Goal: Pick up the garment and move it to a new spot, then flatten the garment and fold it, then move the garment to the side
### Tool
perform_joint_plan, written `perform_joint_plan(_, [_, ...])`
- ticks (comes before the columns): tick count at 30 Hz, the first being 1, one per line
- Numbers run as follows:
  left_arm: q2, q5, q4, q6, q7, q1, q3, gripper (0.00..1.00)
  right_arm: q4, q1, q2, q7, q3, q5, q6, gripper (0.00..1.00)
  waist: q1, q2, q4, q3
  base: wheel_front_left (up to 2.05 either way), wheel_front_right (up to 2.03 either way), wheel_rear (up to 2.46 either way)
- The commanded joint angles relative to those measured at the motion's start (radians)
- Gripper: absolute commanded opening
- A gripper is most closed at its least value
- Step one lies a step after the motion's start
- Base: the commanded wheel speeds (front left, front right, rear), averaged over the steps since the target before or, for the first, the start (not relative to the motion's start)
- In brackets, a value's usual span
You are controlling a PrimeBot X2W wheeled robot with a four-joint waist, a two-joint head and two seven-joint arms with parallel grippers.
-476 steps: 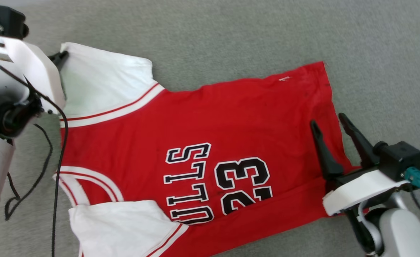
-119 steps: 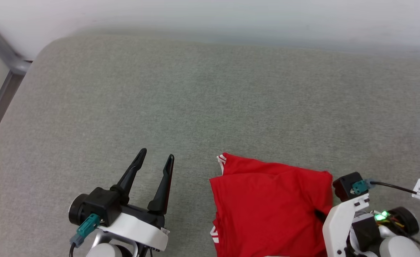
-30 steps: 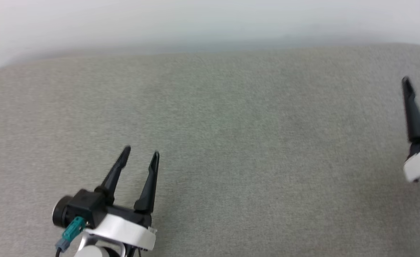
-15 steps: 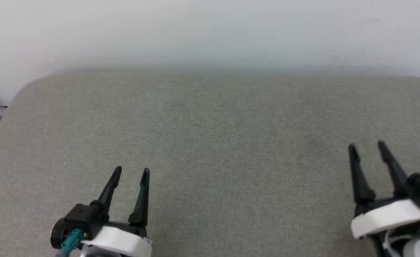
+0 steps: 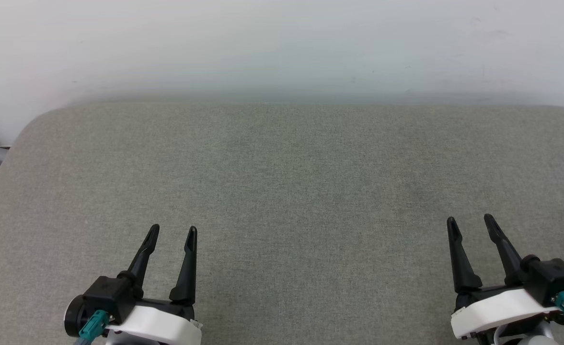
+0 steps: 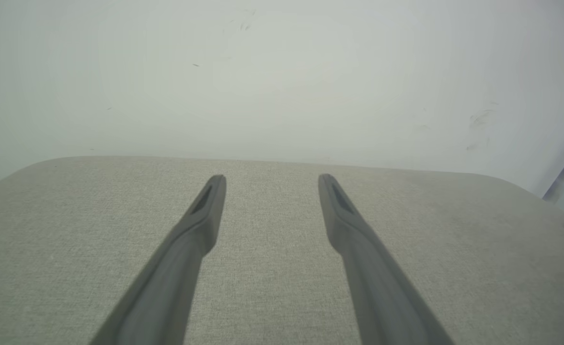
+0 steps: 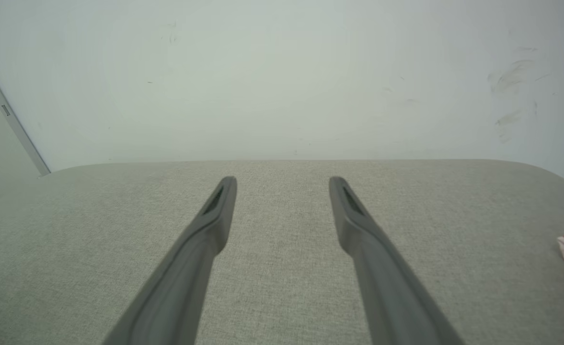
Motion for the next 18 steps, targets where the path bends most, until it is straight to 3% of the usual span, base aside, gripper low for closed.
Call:
perform_joint_plan(1, [-0.001, -0.001, -0.003, -0.004, -0.002, 0.007, 0.002, 1.00, 0.003, -0.005, 0.005, -0.007, 0.001, -0.004, -0.001, 1.00, 0.0000, -0.0001, -0.001, 0.001, 0.00, 0.00, 0.00])
perform_joint_plan(18, [-0.009, 0.005, -0.020, -0.006, -0.002, 0.011, 0.023, 1.00, 0.001, -0.012, 0.014, -0.025, -0.004, 0.004, -0.001, 1.00, 0.0000, -0.0001, 0.002, 0.017, 0.00, 0.00, 0.00])
